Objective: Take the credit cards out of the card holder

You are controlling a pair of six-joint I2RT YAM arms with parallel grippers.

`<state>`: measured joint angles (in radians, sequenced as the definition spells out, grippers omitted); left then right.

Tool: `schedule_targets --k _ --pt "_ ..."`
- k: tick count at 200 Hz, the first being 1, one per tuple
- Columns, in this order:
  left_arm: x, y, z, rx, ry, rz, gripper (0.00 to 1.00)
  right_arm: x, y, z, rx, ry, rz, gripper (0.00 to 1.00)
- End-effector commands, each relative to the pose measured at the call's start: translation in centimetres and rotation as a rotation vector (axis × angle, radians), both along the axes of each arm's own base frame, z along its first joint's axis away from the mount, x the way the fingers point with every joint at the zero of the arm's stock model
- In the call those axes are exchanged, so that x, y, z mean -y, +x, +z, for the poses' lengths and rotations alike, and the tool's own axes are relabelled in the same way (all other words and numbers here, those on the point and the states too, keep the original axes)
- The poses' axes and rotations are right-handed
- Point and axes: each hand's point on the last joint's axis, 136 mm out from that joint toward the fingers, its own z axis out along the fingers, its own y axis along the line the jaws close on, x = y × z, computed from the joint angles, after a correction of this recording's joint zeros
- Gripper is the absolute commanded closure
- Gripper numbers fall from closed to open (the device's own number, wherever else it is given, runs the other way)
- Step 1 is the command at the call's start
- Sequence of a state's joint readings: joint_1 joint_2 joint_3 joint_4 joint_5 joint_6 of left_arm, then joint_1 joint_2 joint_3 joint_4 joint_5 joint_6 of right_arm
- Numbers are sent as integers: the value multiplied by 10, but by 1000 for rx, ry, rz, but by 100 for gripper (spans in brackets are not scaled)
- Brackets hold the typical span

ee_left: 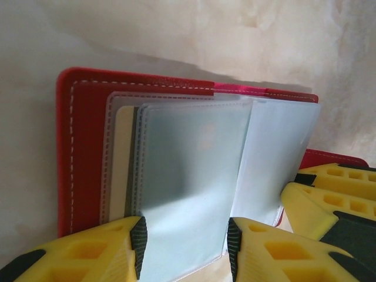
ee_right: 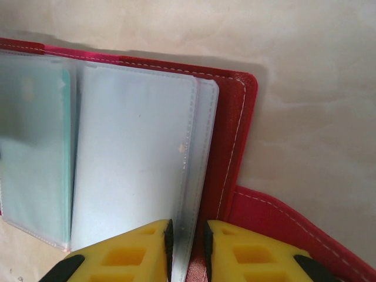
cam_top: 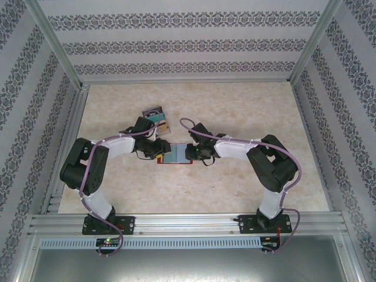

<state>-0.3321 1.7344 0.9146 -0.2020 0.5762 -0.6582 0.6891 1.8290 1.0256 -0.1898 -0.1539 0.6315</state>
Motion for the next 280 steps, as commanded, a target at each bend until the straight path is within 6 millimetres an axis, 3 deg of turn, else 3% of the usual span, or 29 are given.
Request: schedule_targets --k 1,45,93,119,179,234,280 --pt "15 -6 -9 -30 -19 -41 55 3 -8 -18 -62 -17 -4 75" --pt "36 -3 3 -17 -131 -46 53 3 -8 -17 -60 -15 -5 75" --pt "42 -1 9 -14 -180 -42 52 3 -8 -18 -63 -13 -6 75" --pt "35 1 14 16 -128 -44 52 4 -9 -18 -62 -16 -9 75" --pt "-6 3 23 74 49 14 52 4 -11 -18 -62 -15 -10 75" --pt "-10 -4 5 17 78 8 52 3 -11 -18 -63 -13 -8 75" --pt "-16 -8 0 5 112 13 53 4 -11 -18 -63 -14 -10 75"
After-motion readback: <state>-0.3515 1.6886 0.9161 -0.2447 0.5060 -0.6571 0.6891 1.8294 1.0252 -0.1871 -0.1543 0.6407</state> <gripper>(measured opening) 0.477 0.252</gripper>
